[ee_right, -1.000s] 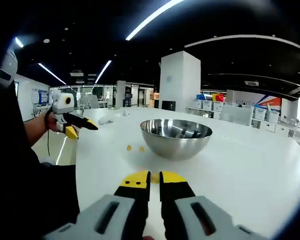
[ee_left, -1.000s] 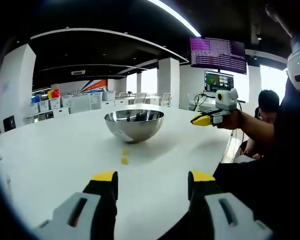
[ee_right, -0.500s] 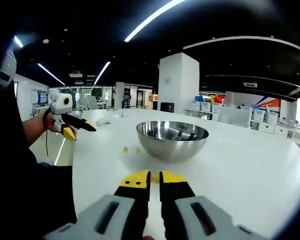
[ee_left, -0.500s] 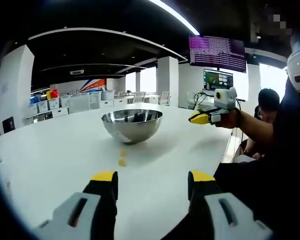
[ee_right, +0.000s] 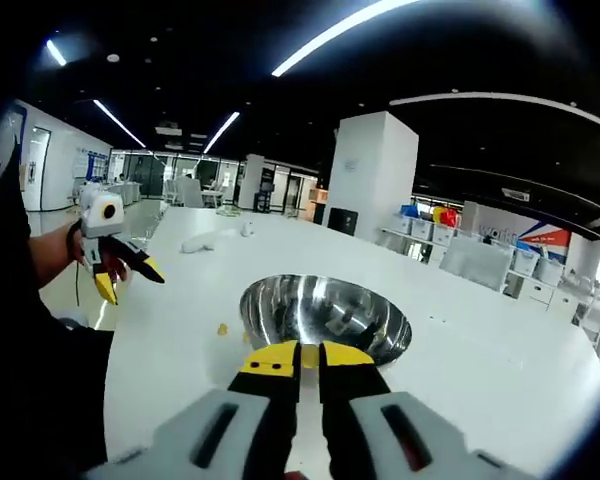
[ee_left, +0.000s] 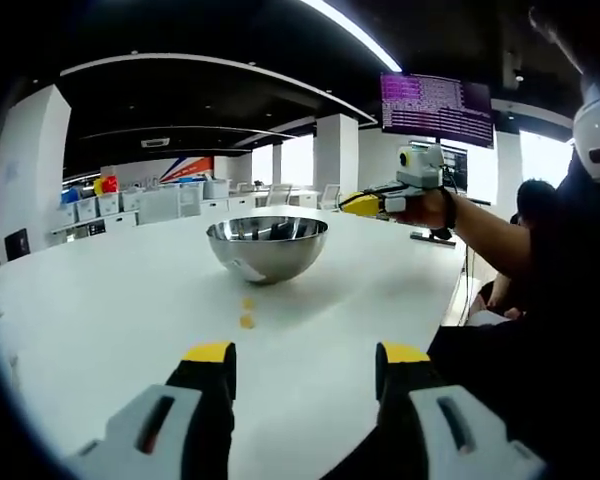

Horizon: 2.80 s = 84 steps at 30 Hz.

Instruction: Pick up the QQ candy scattered on the table and place it into the stainless steel bowl on the table

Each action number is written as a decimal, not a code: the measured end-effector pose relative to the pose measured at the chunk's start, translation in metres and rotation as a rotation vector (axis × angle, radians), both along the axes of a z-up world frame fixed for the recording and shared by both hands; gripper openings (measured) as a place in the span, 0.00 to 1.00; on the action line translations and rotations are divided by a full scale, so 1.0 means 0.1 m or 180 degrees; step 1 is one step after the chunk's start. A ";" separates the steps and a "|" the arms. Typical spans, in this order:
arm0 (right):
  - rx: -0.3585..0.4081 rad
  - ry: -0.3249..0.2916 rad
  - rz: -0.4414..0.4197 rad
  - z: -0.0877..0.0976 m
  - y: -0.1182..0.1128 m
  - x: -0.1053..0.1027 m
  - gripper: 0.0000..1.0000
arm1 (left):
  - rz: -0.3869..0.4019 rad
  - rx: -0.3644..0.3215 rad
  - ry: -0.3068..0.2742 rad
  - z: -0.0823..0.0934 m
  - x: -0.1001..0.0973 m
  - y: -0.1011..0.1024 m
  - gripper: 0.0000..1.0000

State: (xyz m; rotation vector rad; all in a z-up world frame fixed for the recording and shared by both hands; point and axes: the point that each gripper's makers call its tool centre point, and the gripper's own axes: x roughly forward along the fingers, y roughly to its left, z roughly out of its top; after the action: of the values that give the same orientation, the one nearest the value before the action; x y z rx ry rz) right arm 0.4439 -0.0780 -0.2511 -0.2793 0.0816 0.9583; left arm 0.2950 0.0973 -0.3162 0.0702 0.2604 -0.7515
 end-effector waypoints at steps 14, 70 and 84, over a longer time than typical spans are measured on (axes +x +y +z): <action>-0.0305 -0.0099 0.0079 0.16 0.26 0.45 0.09 | 0.0073 -0.0055 0.0033 -0.04 0.08 0.20 0.56; -0.0268 0.0033 0.0177 -0.18 -0.06 -0.69 0.18 | 0.0189 -0.0113 -0.0060 0.02 0.03 0.39 0.56; 0.0063 0.0445 0.0102 -0.82 0.02 -0.99 0.18 | 0.0142 -0.0060 -0.0054 0.02 -0.03 0.35 0.56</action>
State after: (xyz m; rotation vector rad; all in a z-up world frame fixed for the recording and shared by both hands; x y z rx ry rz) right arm 0.3450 -0.0763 -0.3330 -0.1956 0.1959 1.0095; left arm 0.2918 0.1327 -0.3139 0.0526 0.2379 -0.7085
